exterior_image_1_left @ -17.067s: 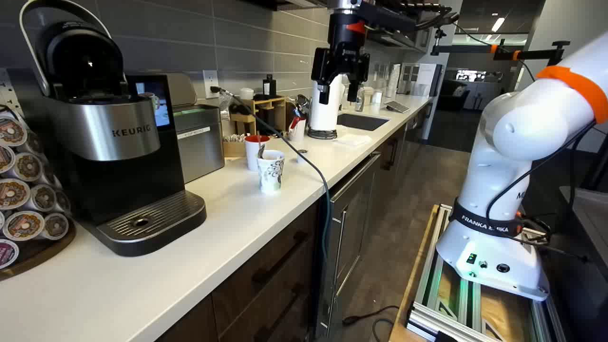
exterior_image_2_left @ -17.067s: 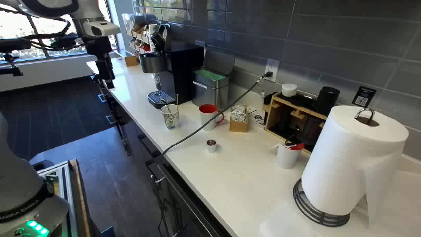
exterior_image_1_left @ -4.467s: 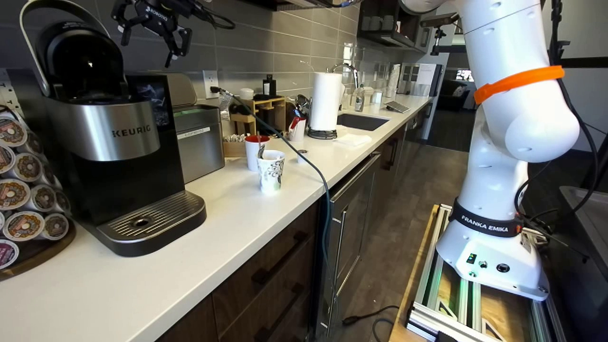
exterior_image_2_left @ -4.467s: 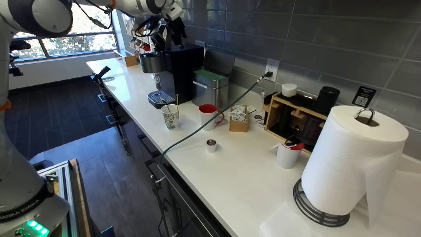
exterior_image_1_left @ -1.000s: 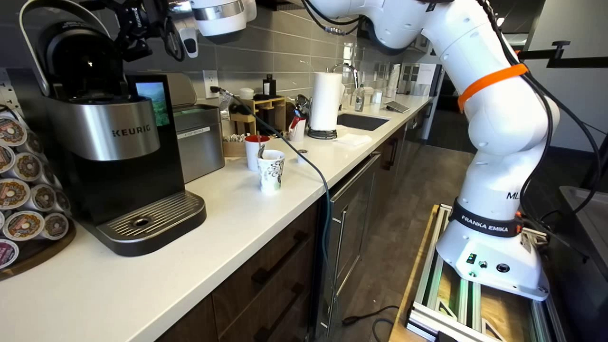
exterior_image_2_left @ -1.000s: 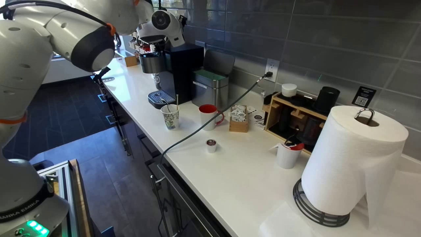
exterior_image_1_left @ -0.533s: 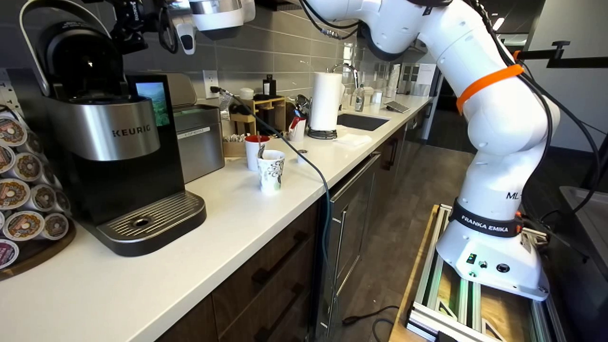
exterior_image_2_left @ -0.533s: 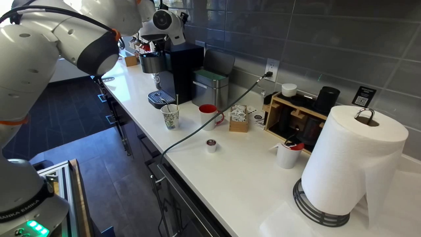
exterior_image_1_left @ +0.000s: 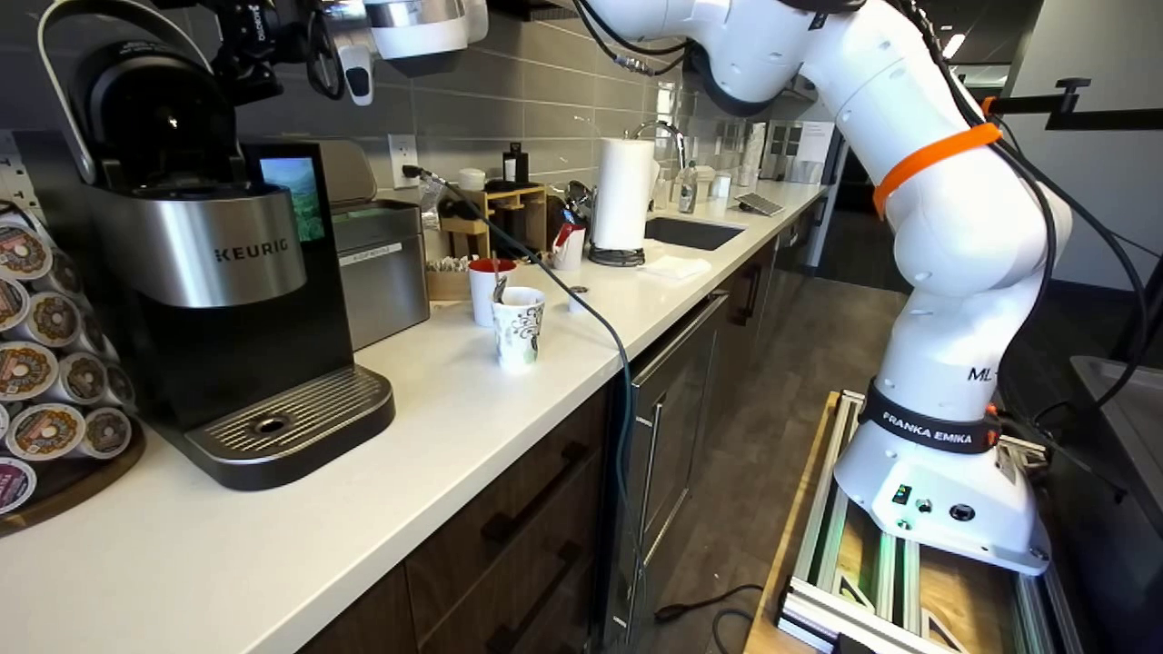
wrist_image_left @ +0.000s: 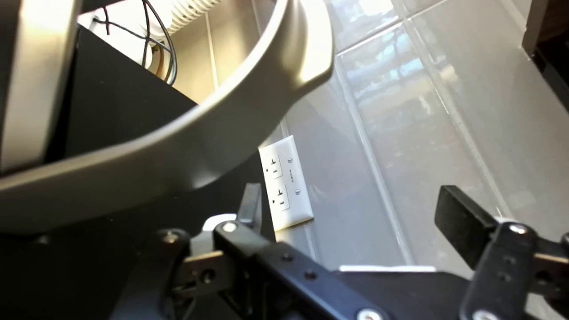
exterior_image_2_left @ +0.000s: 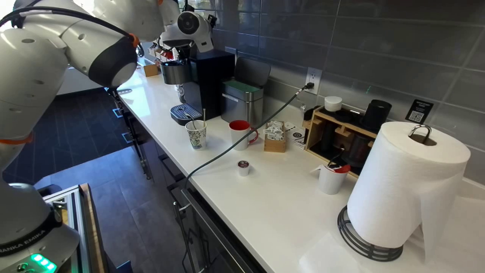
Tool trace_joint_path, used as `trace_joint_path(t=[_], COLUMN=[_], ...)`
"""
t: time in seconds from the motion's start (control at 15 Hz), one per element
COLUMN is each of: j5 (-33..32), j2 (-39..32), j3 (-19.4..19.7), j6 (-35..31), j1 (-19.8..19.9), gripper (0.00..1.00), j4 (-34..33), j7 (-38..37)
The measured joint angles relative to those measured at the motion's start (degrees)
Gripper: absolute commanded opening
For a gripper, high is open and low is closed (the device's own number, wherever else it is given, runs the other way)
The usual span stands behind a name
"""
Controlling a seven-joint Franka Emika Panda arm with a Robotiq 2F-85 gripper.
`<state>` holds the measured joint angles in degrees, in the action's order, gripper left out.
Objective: Close the lid of the coffee maker
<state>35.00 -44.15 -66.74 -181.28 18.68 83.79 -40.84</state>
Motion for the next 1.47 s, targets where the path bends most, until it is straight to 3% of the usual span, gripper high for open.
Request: trace_joint_path(t=[0.6, 0.87, 1.2, 1.33, 1.47], j5=[0.9, 1.1, 11.0, 15.8, 19.1], j2=[-0.7, -0.4, 4.1, 6.5, 8.1], j3=[-5.8, -5.4, 1.6, 5.3, 8.1], j6=[12.4, 19.0, 25.5, 23.8, 17.7], j1=[6.7, 8.7, 5.7, 3.2, 0.5], gripper=[1.0, 1.0, 1.0, 1.0, 1.0], j4=[0.0, 0.8, 1.7, 1.4, 0.9], j7=[-3.7, -8.2, -7.6, -5.5, -2.9])
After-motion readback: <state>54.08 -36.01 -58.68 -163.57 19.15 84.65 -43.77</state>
